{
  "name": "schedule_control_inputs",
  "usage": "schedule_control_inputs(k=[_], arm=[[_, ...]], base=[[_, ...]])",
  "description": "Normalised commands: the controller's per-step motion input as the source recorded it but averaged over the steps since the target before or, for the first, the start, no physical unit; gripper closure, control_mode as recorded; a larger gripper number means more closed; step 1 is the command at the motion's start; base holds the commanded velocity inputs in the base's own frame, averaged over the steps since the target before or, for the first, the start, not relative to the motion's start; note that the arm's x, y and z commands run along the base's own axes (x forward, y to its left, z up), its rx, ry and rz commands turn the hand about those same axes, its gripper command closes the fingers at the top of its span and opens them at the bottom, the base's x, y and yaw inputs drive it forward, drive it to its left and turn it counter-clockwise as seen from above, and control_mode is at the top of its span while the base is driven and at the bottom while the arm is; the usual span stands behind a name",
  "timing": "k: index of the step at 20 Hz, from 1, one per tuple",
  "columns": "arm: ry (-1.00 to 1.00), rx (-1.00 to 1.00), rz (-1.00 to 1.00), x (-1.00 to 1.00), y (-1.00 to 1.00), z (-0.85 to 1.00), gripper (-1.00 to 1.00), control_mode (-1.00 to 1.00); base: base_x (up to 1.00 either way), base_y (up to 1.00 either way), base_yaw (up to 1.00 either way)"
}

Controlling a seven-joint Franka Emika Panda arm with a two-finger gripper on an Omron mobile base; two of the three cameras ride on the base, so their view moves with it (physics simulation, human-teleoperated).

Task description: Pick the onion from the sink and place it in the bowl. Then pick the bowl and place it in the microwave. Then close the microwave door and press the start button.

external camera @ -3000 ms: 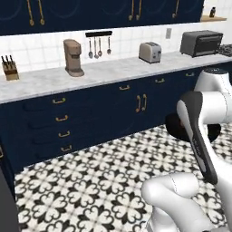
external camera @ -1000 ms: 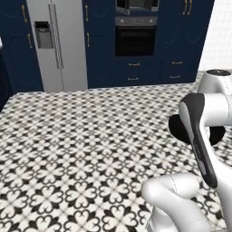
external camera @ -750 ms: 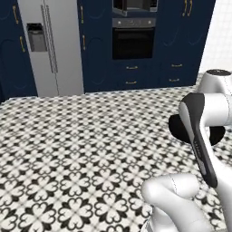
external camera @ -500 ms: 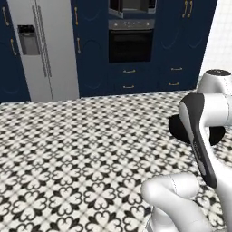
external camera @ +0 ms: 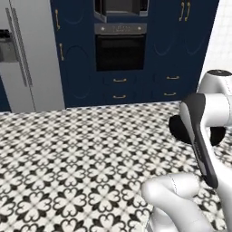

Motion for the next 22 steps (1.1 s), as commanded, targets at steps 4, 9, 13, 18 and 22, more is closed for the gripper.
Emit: schedule_control_inputs(k=[4,9,13,18,22], arm=[[0.00,0.00,0.00,0.00,0.00,0.00,1.00,1.00],[0.00,0.00,0.00,0.00,0.00,0.00,1.00,1.00],[0.00,0.00,0.00,0.00,0.00,0.00,1.00,1.00],[0.00,0.00,0.00,0.00,0.00,0.00,1.00,1.00],[0.00,0.00,0.00,0.00,0.00,0.00,1.00,1.00]], base=[[1.00,-0.56,0.19],[0.99,-0.35,0.22],[0.97,-0.41,0.16],[0.89,-0.71,0.19],[0.66,-0.65,0.16]])
